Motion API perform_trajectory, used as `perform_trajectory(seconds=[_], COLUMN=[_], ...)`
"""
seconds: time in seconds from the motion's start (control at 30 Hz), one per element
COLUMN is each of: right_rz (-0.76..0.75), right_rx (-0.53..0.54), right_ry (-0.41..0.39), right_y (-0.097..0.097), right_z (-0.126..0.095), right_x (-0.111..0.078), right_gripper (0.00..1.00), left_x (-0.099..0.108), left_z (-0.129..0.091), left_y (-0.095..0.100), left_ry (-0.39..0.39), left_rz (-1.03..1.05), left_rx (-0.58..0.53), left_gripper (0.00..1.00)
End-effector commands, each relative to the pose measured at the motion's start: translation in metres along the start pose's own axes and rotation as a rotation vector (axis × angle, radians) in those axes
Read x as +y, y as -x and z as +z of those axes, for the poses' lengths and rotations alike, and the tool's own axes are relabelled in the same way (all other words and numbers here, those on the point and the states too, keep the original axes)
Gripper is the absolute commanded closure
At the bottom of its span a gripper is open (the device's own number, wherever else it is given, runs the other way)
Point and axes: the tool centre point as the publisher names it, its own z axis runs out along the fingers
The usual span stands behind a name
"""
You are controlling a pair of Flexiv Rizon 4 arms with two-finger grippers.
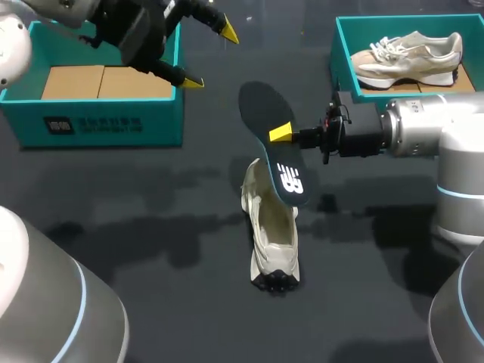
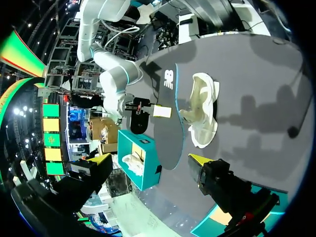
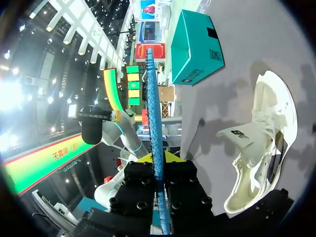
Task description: Take the shoe out of the shoebox, open the shoe tongue, remove and reinsert the insole, then place the shoe into the shoebox
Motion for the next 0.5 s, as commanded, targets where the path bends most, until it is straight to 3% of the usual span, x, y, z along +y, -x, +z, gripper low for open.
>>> perform_trajectory(seconds=[0.03,0.37,0.4,0.5], right_rz=[0.001,0.001,0.001,0.001], right_rx=[-0.003,-0.003,-0.003,-0.003], right_ry=[0.000,0.000,0.000,0.000], right_y=[0.000,0.000,0.000,0.000], right_z=[0.001,0.001,0.001,0.001], right_x=[0.000,0.000,0.000,0.000], right_gripper=[1.00,1.00,1.00,1.00], left_x=[-0.010,-0.010,-0.011,-0.008], left_z=[0.005,0.005,0.013,0.027], left_y=[-0.025,-0.025,-0.032,-0.050], left_ry=[0.088,0.088,0.043,0.029], left_rz=[-0.046,-0.046,-0.037,-0.045], left_rx=[-0.092,-0.092,-0.097,-0.136], left_gripper=[0.00,0.00,0.00,0.00])
